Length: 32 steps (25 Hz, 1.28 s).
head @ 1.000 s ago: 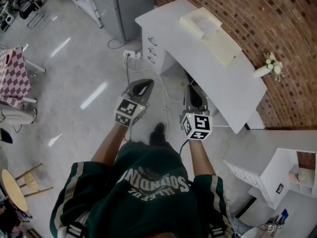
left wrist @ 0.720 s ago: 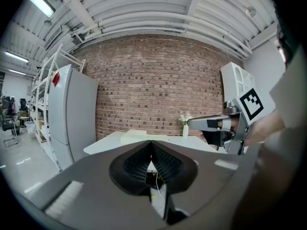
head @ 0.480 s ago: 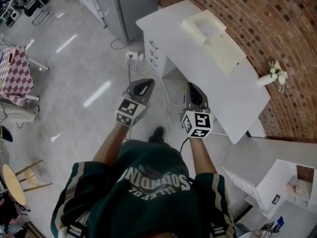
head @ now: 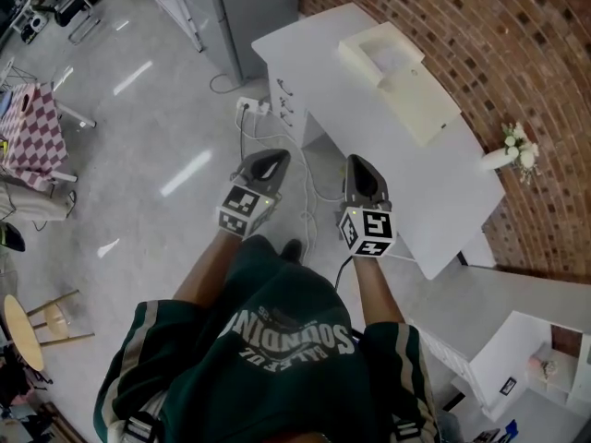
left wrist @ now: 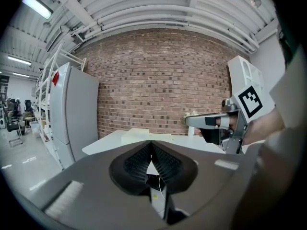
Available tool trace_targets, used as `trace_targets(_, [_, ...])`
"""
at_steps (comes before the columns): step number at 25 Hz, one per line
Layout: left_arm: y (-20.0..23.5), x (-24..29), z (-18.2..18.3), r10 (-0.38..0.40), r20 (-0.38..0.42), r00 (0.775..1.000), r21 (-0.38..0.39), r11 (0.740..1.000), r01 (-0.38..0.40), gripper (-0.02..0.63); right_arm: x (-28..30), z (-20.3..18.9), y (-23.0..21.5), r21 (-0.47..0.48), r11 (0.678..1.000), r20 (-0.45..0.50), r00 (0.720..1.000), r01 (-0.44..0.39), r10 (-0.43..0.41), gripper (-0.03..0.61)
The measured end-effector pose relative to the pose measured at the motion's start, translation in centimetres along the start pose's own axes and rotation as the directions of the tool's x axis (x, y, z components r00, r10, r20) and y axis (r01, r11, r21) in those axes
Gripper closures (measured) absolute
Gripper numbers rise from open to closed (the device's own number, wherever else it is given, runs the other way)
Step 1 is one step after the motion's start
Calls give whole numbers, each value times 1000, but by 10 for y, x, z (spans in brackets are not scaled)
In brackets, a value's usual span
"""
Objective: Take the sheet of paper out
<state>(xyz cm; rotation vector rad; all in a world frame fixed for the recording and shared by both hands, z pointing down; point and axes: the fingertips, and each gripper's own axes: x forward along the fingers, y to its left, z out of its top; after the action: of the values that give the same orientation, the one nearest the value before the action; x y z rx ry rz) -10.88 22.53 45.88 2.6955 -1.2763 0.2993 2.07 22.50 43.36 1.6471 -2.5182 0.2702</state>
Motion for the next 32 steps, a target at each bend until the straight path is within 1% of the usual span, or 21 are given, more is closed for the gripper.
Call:
trace_targets(5, [-3, 13, 8, -7, -6, 1000, 14, 1000, 7, 603, 2, 1, -12, 15, 1000, 10, 1000, 5, -5, 578])
trace_targets(8, [-5, 19, 9, -14, -5, 1000, 6, 1000, 15, 603, 2, -2, -16, 16, 1000, -3, 1000, 10, -10, 578])
trace_targets(12, [2, 31, 13, -31, 4, 1000, 8, 1000, 31, 603, 13, 3, -23, 16, 1000, 3, 1000, 26, -26, 578])
trace_targets(22, [41, 86, 18, -57, 2, 998, -3, 998, 57, 603, 70, 6, -48, 17, 999, -13, 999, 49, -48, 578])
trace_targets(28, [79, 127, 24, -81, -1, 997, -20, 996, 81, 603, 120, 14, -64, 18, 997, -32, 997, 69, -68, 578])
trace_targets(32, [108, 153, 30, -105, -4, 995, -28, 994, 104, 603, 156, 22, -74, 25, 995, -43, 994, 97, -96, 578])
